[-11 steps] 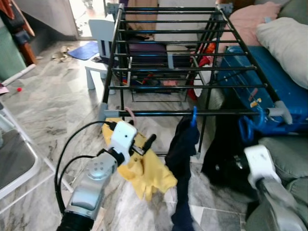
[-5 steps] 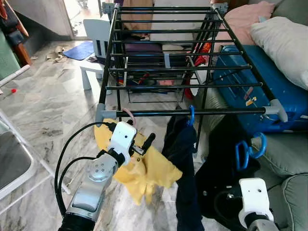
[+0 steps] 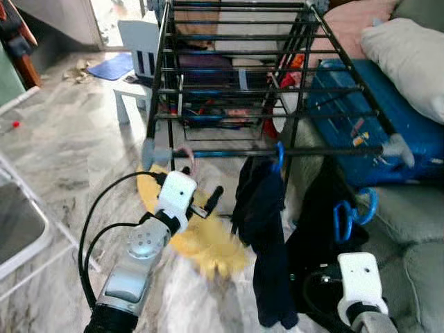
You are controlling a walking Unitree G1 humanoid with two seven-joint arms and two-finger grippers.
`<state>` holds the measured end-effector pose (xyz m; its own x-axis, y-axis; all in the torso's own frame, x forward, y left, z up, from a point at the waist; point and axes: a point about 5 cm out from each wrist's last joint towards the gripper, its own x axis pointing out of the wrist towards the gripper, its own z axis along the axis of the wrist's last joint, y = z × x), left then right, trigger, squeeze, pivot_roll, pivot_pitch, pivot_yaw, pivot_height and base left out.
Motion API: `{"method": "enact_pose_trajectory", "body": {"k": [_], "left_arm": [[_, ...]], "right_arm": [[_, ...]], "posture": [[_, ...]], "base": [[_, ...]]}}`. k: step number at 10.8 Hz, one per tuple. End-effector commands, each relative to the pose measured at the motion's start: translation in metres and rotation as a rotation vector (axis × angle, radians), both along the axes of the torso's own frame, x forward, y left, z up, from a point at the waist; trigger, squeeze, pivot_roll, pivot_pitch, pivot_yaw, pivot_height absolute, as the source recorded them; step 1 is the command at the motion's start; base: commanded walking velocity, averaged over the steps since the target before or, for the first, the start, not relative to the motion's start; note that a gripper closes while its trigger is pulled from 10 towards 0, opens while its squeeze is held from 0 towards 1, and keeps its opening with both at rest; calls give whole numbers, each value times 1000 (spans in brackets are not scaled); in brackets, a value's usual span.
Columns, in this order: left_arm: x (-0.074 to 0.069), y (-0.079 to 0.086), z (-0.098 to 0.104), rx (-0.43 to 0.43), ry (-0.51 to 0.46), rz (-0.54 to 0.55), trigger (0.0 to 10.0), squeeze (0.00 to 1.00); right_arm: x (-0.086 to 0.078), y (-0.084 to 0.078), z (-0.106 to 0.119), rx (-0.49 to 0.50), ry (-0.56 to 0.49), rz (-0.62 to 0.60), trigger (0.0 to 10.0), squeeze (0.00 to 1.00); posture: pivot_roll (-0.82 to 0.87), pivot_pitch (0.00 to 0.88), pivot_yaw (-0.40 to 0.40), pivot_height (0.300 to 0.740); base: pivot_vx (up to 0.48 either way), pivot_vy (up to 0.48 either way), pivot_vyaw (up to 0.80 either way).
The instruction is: Hang hanger
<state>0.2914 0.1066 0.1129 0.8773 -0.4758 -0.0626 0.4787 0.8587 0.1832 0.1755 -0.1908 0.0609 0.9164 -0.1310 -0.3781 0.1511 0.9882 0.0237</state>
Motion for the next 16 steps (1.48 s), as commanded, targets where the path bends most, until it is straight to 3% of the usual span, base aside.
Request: {"method": "enact_pose_trajectory", "body": {"k": [1, 11, 13, 15, 16], "left_arm": [[-6, 0, -16, 21, 75, -7, 10000, 0], [-2, -3, -19, 26, 81, -3, 10000, 0], [7, 1, -18, 25, 37, 68, 10000, 0], [29, 27, 9, 92, -162, 315, 10000, 0], [30, 37, 8, 109, -147, 343, 10000, 0]], "right_arm": [[3, 0, 10, -8, -42, -1, 10000, 0], [4, 1, 8, -7, -23, -3, 10000, 0], [8, -2, 16, -19, -88, -23, 10000, 0], [4, -16, 42, -80, -250, -76, 10000, 0], [2, -20, 44, -85, -261, -87, 10000, 0]], "posture": [[-6, 0, -41, 740], [-8, 0, -39, 740], [-13, 0, -38, 740], [-16, 0, -40, 740], [-12, 0, -46, 740]], "base": [[-337, 0, 0], [-326, 0, 0], [-154, 0, 0], [0, 0, 0], [0, 0, 0]]}}
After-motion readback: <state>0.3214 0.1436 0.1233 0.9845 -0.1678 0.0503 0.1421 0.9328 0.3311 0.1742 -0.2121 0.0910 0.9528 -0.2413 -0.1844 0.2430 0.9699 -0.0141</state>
